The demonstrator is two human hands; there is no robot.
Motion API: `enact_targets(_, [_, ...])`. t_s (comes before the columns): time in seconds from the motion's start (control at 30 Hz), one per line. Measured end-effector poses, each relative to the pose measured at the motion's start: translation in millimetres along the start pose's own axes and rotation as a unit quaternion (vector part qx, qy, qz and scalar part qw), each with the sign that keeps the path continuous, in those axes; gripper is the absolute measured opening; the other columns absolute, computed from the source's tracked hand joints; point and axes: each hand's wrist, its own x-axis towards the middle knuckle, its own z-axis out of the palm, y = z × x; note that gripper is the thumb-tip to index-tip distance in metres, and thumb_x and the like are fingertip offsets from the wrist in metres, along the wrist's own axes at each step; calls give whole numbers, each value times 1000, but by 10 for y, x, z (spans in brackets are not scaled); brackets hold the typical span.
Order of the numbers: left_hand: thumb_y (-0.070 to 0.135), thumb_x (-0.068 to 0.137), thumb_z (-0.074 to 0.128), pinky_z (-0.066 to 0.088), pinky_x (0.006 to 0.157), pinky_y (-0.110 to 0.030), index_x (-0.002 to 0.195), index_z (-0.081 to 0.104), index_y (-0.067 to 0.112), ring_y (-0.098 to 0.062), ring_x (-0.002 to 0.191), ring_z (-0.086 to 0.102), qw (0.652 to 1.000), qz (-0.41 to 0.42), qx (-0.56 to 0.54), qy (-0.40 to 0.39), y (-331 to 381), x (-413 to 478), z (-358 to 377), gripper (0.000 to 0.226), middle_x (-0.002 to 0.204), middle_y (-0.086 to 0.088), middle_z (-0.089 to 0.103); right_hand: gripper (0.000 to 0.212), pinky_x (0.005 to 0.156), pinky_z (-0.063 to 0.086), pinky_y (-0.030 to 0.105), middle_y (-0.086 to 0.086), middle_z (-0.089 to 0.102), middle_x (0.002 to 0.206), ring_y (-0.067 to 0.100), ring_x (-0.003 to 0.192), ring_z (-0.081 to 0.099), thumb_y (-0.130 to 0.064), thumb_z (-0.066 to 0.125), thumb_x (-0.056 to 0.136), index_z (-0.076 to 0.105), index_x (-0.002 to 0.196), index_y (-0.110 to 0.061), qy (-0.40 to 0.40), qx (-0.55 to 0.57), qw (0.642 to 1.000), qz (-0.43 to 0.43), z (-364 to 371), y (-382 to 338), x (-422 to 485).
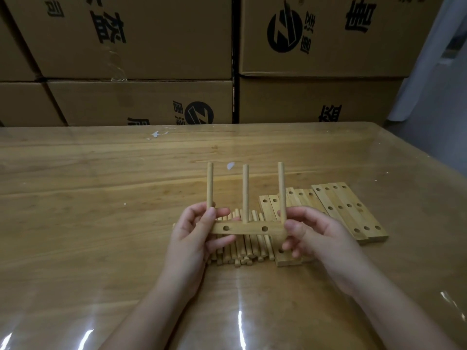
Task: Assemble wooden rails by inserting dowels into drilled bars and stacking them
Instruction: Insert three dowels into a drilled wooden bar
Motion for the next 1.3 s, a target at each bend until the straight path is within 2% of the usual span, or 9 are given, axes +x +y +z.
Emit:
enact_targets(0.17, [24, 79, 59, 57, 52, -24, 97, 57, 6, -31, 91, 71, 1000, 10, 12, -1, -29, -3, 17, 26, 91, -11, 73, 44, 50, 50, 20, -2, 70, 84, 18, 63, 66, -36, 69, 63, 66, 101, -15, 37, 71, 997, 7, 59, 17, -5])
enact_targets(0.47, [20, 81, 56, 59, 54, -27, 99, 55, 2, -34, 94, 70, 1000, 8, 21, -17, 2, -5, -12, 26, 97, -12, 73, 40, 58, 54, 21, -1, 71, 83, 18, 68, 68, -29, 69, 66, 66, 102, -12, 43, 97, 994, 30, 90, 32, 2])
enact_targets(0.6, [20, 81, 56, 59, 54, -27, 98, 56, 2, -33, 94, 70, 999, 6, 23, -25, 6, -2, -13, 25, 95, -10, 73, 39, 58, 53, 20, -3, 72, 91, 16, 69, 69, -28, 68, 66, 66, 102, -15, 33, 109, 993, 27, 89, 14, -8])
enact_targets(0.73, [26, 79, 61, 58, 54, -25, 95, 59, 7, -32, 94, 70, 999, 1, 12, -36, 23, -6, -18, 25, 81, -7, 70, 38, 58, 53, 20, -6, 72, 93, 15, 68, 68, -26, 66, 69, 66, 104, -14, 23, 112, 993, 19, 88, 3, -14])
enact_targets(0.87, [44, 70, 66, 57, 47, -26, 103, 62, 19, -26, 83, 72, 999, 28, 24, -4, 45, -8, 5, 42, 67, -2, 64, 38, 59, 54, 21, -3, 72, 91, 18, 68, 68, -27, 67, 68, 66, 103, -12, 8, 108, 994, 12, 151, 11, -39])
enact_targets(0.97, [44, 74, 63, 54, 42, -25, 90, 67, 25, -22, 75, 72, 997, 60, 43, 28, 59, -15, -3, 25, 61, 1, 60, 29, 60, 54, 22, 1, 71, 90, 20, 70, 68, -30, 68, 67, 72, 94, -19, 0, 107, 994, 2, 219, 39, -63])
enact_targets(1.13, [41, 79, 58, 54, 43, -26, 80, 65, 26, -18, 77, 71, 996, 56, 59, 19, 75, -26, -2, 17, 72, 1, 66, 23, 60, 54, 22, 0, 71, 92, 21, 71, 69, -31, 67, 68, 74, 89, -23, 8, 105, 994, -7, 242, 36, -58])
enact_targets(1.3, [38, 81, 55, 54, 43, -25, 74, 70, 29, -19, 77, 71, 995, 66, 76, 22, 95, -33, 6, 19, 81, 1, 71, 32, 60, 54, 22, -2, 71, 95, 20, 70, 68, -26, 64, 74, 67, 103, -14, 4, 97, 995, -9, 264, 30, -55])
